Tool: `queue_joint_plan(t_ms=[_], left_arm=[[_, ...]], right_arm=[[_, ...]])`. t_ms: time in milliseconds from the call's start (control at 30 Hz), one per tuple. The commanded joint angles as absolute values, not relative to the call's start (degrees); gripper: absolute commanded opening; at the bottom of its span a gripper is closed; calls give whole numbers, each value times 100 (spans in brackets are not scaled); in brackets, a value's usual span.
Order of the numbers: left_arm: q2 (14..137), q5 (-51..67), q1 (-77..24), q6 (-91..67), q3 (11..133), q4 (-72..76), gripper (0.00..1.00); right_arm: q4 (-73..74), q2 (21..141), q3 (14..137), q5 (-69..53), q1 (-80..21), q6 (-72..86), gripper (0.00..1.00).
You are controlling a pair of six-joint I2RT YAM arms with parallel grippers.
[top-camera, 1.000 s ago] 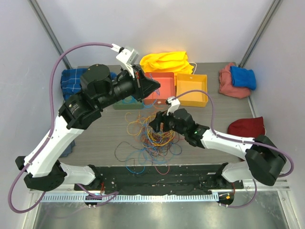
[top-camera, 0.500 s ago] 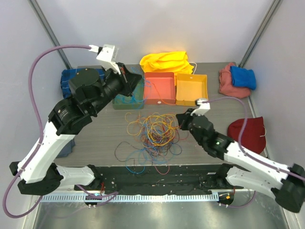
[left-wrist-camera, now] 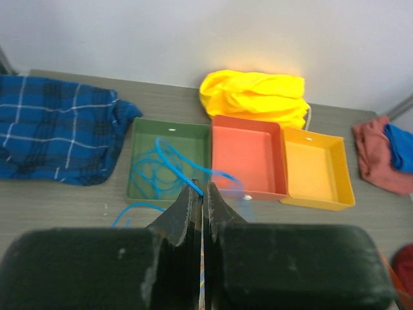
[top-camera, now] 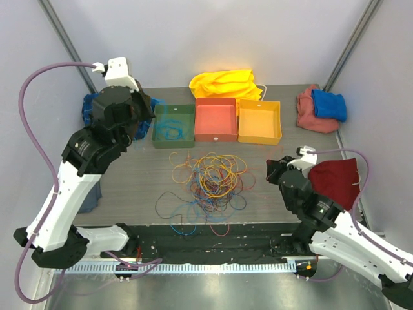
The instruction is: Untangle the cables
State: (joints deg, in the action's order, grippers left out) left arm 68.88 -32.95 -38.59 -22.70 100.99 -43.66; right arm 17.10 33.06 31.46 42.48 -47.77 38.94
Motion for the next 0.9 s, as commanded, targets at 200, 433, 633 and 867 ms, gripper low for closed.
queue_joint_plan(t_ms=[200,433,633,867], left_arm=[[6926,-3218,-3050,-2531,10231,-4457,0],[7101,-2918,-3059,-2654,9976,-4193,0],[7365,-2944,-3041,-2619,9756,-3797,0],[8243,-2708,-2918,-2777,9966,-3402,0]], right_arm=[[2031,2847,3094,4703,-4772,3903,1],[1161,3269,2751,3841,-4772,3744,1],[765,4129,2707,3665,-4764,3543,1],[89,5306,3032,3454,-4764,3358,1]])
